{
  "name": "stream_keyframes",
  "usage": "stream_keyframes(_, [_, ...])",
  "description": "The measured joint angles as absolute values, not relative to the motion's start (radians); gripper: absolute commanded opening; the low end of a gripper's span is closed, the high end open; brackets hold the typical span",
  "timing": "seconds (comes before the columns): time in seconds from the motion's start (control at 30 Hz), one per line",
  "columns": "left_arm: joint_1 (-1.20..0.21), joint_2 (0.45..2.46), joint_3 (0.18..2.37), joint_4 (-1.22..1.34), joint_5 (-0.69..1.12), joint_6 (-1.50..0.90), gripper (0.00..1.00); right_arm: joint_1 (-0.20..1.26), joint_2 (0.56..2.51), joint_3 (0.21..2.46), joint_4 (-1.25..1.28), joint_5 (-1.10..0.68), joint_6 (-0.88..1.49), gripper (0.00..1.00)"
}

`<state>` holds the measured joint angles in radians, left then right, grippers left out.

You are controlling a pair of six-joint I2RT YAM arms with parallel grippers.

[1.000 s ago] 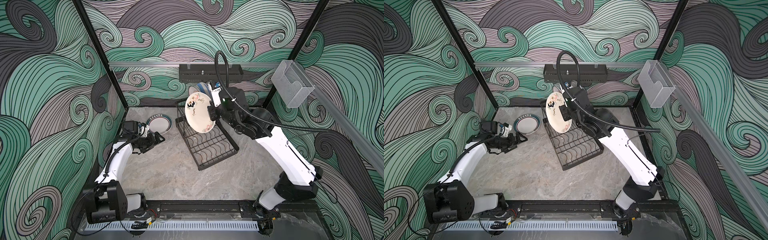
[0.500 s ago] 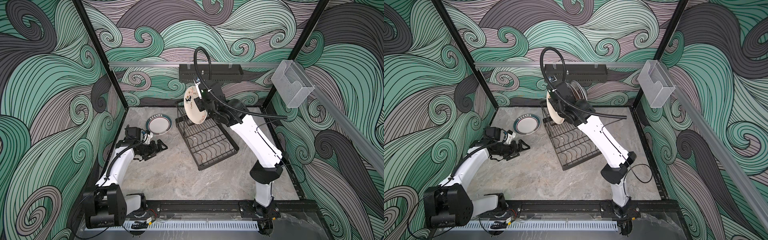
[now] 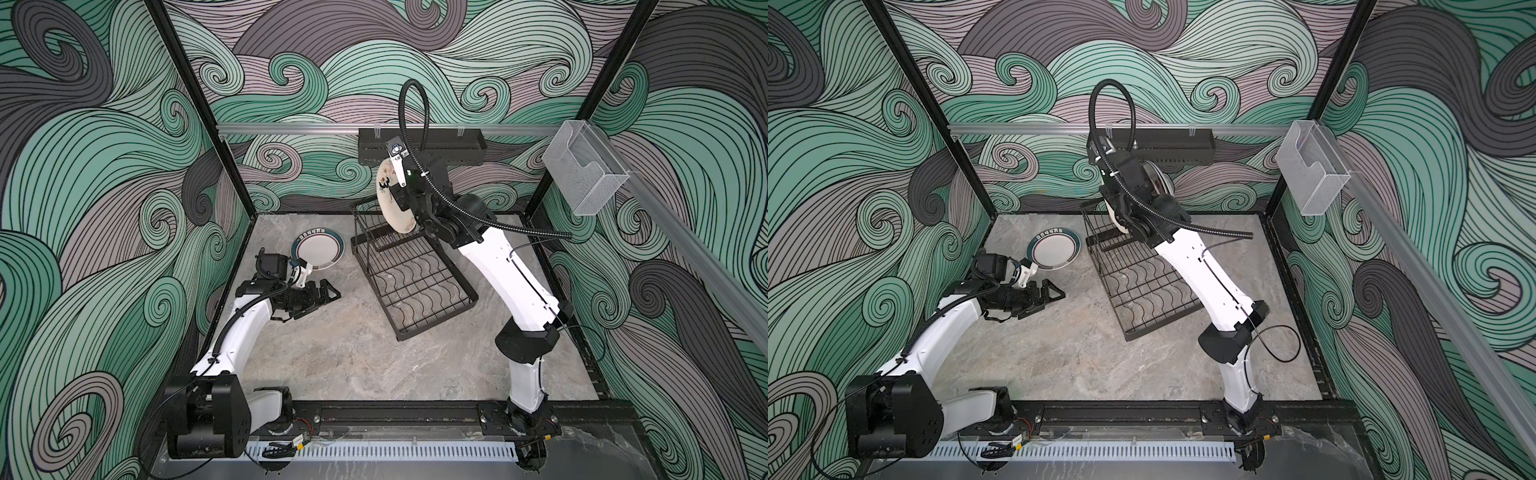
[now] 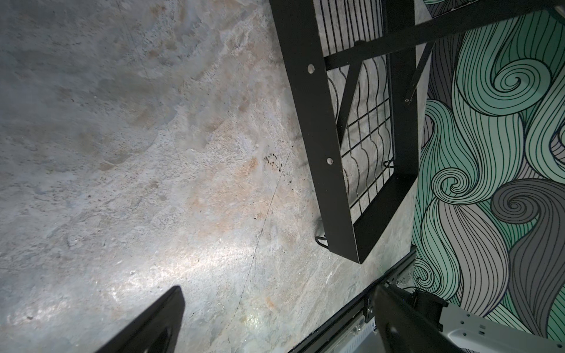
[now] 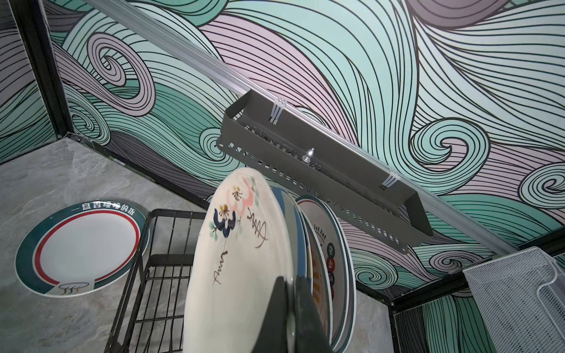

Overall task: Load plates into a dish rack
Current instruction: Place the plate on the dish rack.

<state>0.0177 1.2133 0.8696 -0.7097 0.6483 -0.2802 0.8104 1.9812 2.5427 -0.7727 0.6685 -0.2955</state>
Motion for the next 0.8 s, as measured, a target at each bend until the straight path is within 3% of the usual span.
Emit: stream_keyframes(0.8, [0.004, 1.213, 0.867, -0.710, 0.636, -0.280, 0.99, 0.809, 2.062, 2.508, -0.595, 0.695, -0.591, 0.00])
